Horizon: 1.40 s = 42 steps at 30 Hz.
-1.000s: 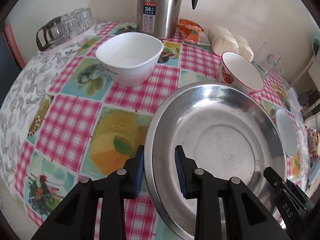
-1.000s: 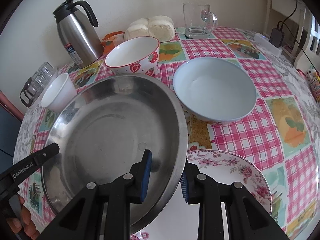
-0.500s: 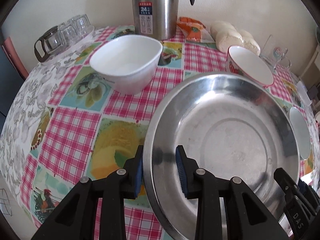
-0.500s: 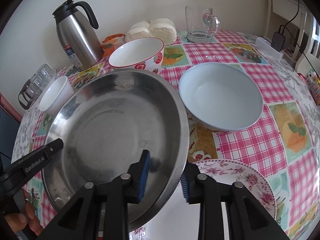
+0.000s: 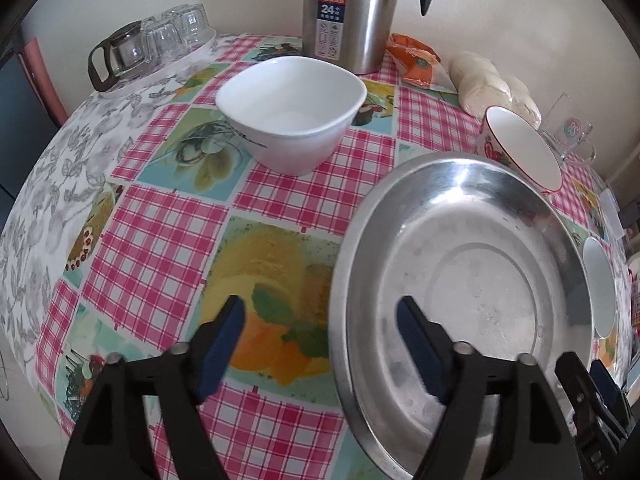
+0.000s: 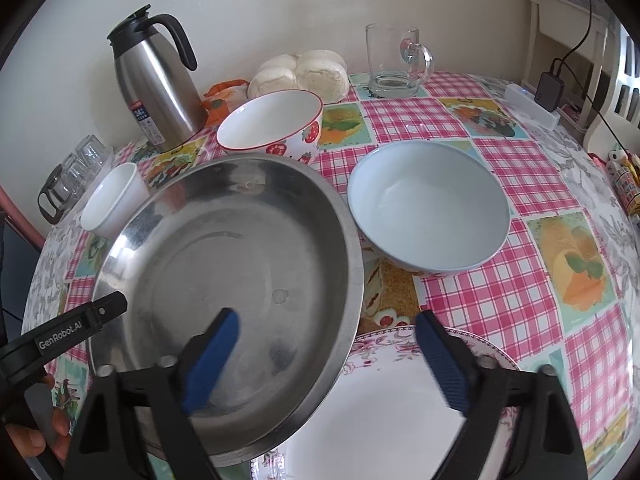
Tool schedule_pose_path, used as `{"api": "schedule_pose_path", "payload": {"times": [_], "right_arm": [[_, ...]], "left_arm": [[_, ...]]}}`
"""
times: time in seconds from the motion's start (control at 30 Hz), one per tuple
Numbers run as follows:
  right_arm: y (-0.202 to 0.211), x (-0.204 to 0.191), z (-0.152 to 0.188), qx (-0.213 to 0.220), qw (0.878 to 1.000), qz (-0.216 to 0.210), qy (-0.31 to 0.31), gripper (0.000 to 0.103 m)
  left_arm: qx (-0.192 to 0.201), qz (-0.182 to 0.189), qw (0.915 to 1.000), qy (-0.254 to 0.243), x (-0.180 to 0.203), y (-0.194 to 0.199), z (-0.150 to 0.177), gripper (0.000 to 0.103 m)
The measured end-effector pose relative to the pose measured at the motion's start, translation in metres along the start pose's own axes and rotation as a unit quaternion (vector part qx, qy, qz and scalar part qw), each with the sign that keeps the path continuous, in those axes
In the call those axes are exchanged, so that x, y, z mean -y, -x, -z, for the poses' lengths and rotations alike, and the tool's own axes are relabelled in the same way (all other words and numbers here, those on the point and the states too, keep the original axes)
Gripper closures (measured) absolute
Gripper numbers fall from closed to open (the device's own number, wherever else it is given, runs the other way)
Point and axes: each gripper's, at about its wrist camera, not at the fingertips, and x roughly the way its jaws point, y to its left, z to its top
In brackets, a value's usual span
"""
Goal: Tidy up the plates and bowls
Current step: 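Lower the steel basin onto the table and open the left gripper, then move the right gripper to the pink-floral plate rim and close on it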
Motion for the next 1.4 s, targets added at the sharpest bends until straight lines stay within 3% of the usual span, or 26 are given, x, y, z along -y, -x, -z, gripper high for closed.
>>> {"api": "schedule_pose_path", "payload": {"times": [0.13,0.47,0.7,0.87,1.1,1.4], "right_arm": [[0.001,-0.001,0.0,0.005,1.0,-0.001,0.003,0.0],[0.016,0.013,-0.007,0.023,0.999,-0.005,-0.021,0.0],[0.037,0.038,-0.014,0.03,0.998,0.039,-0.042,0.0],[0.046,0.061,-0.013,0.021,0.997,0.056,-0.057,0.0],[0.038,0.091,-0.004,-0.036,0.993,0.05,-0.1,0.0],[0.023,0.12,0.027,-0.113,0.982,0.045,-0.146,0.0]], "left_arm": [[0.013,-0.008,0.9998,-0.008,0.002,0.003,0.0,0.009],[0.09,0.002,0.9958,-0.019,0.007,0.039,-0.009,0.008],[0.118,0.047,0.9917,-0.021,0.018,0.073,-0.008,0.008],[0.127,0.135,0.9826,-0.009,0.022,0.095,0.0,0.008],[0.078,0.186,0.9781,-0.051,0.056,0.104,0.026,0.008],[-0.01,0.198,0.9734,-0.116,0.1,0.088,0.073,0.006]]}}
